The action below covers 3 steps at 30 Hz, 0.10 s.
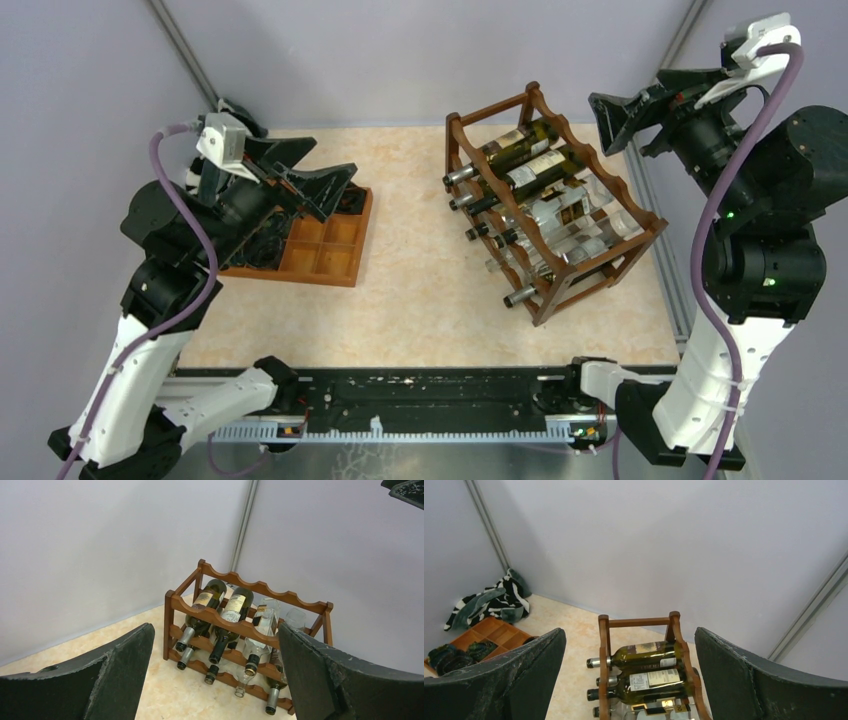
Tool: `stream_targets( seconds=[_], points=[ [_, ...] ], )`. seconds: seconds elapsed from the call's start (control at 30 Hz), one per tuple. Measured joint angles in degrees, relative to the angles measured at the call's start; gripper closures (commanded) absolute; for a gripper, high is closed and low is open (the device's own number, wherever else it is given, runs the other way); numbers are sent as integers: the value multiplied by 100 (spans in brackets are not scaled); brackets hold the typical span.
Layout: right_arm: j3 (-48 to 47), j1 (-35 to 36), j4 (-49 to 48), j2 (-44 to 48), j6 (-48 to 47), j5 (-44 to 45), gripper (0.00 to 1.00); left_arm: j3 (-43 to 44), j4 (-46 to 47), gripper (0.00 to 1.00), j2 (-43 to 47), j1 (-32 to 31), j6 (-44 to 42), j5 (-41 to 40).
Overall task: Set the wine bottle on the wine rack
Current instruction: Reset both arms
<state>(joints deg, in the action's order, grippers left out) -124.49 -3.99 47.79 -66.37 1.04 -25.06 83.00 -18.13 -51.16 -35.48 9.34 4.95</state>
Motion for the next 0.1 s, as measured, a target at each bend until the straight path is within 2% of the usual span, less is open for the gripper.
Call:
stream_targets(
  seconds=[0.1],
  points=[
    [0,0,0,0,-9,4,2,-4,0,1,0,0,-2,-4]
  ],
)
